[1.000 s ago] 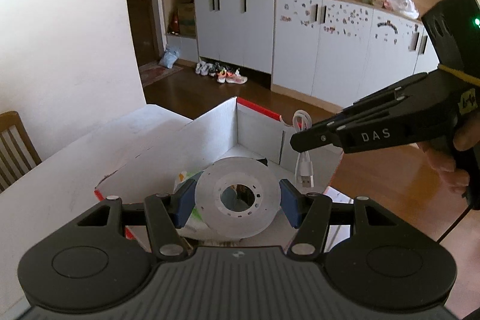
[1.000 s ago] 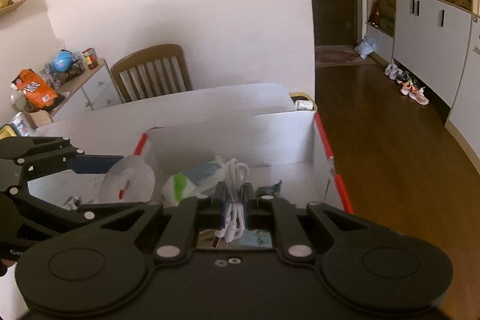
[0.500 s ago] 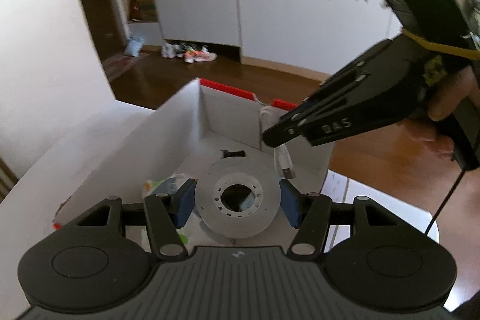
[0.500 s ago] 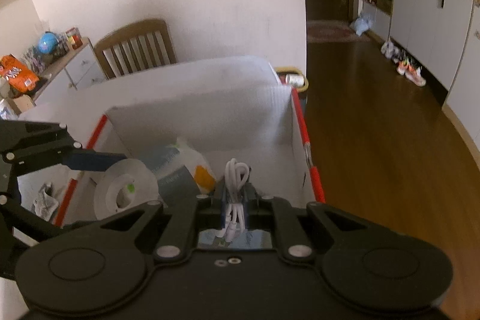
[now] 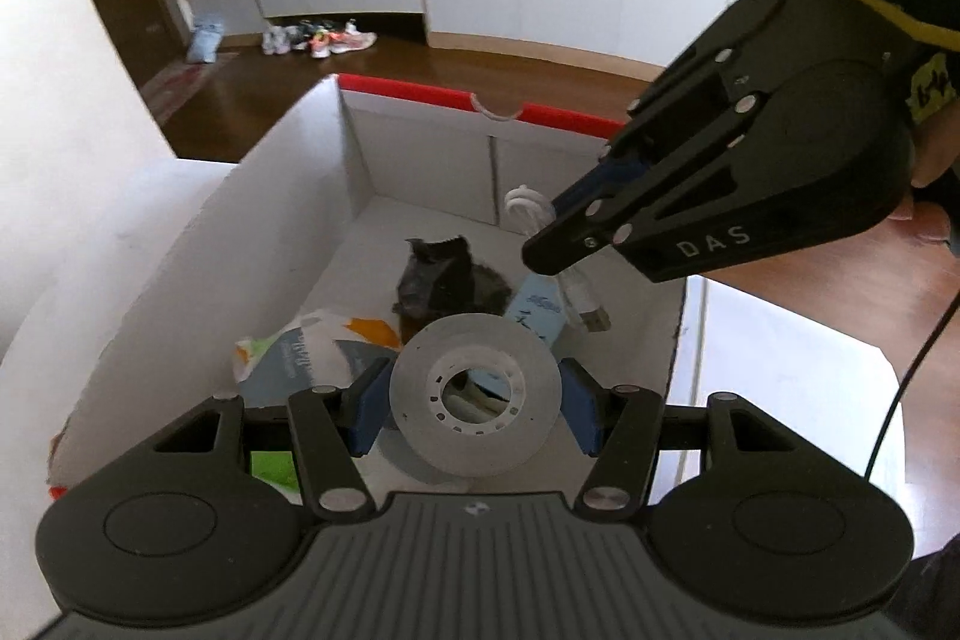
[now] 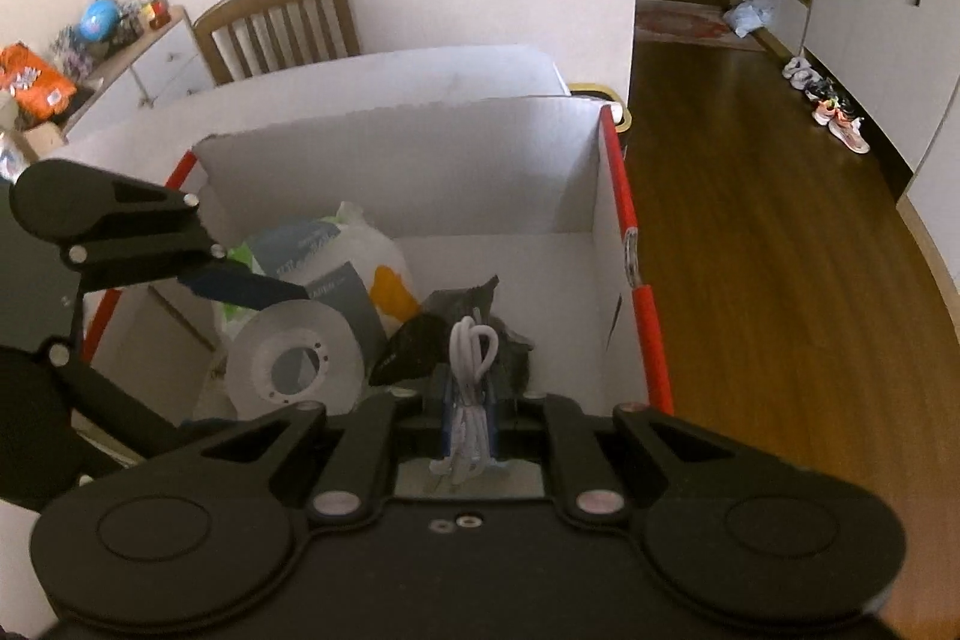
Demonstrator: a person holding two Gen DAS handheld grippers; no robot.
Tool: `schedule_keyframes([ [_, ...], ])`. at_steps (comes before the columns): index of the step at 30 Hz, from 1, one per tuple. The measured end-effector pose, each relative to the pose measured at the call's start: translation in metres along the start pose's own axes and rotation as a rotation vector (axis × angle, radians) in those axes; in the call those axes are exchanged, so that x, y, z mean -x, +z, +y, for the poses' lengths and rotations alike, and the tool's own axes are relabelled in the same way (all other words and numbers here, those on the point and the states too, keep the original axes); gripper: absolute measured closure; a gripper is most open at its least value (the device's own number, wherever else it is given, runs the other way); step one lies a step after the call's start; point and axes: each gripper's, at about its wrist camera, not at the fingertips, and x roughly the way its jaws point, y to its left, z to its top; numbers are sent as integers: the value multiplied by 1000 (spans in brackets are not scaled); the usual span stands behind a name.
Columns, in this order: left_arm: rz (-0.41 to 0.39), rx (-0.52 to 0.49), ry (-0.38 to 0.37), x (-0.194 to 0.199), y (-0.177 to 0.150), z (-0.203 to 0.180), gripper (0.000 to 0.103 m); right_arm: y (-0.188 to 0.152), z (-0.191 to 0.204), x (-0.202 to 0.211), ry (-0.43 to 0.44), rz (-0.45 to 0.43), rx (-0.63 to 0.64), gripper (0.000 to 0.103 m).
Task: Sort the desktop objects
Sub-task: 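Carry the tape roll and cable bundle with both grippers into the shoebox, then lower both items into the shoebox and open both grippers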
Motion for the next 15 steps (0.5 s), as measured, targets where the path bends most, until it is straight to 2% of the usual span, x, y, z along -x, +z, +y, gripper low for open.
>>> schedule_keyframes([
  [4,18,-22,-13,-7,1,-2,45,-1,-2,-7,1,37,-2,94],
  [9,45,15,-18,-16,3,11,45,-4,-1,-18,17,89,-13,94],
  [15,70,66,-89,-24,3,22,45,-5,-6,-28,39,127,-44,94],
])
